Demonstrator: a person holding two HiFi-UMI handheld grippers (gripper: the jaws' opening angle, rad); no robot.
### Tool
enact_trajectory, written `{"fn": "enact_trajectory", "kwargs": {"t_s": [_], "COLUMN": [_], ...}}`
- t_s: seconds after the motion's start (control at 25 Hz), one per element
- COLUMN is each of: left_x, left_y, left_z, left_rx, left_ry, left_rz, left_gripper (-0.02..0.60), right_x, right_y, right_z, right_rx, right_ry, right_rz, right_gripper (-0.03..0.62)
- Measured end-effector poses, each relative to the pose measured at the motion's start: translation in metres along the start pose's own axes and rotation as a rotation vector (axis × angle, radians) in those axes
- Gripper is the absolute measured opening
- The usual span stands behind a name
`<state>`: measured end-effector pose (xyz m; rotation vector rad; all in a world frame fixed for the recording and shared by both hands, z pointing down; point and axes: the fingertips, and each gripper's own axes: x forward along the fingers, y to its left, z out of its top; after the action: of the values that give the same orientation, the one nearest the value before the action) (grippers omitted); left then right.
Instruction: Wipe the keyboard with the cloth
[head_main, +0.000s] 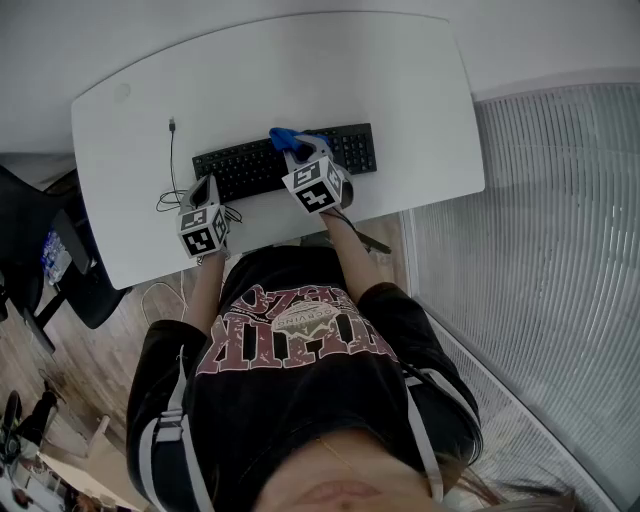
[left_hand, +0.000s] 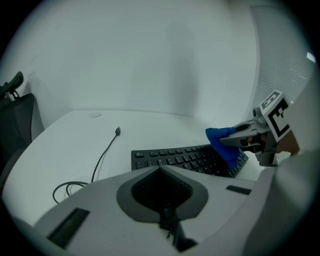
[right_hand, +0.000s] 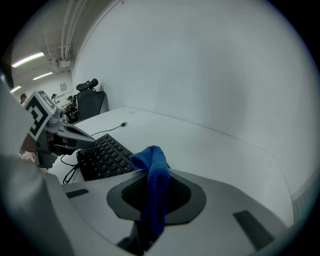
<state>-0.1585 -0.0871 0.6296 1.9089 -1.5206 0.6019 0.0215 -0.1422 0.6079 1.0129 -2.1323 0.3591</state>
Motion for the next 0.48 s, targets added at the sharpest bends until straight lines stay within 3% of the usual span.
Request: {"fn": "enact_trajectory", "kwargs": {"t_s": [0.48], "left_x": [-0.002], "left_y": [0.001], "left_z": [-0.003], "left_rx": [-0.005], "left_ry": [0.003], "left_rz": [0.040], "left_gripper": [0.029], "right_x": [-0.018], "right_y": [-0.047], "right_z": [-0.025], "right_rx": [0.061], "right_ry": [0.034], "right_rz": [-0.068], "right_gripper": [0.064]}}
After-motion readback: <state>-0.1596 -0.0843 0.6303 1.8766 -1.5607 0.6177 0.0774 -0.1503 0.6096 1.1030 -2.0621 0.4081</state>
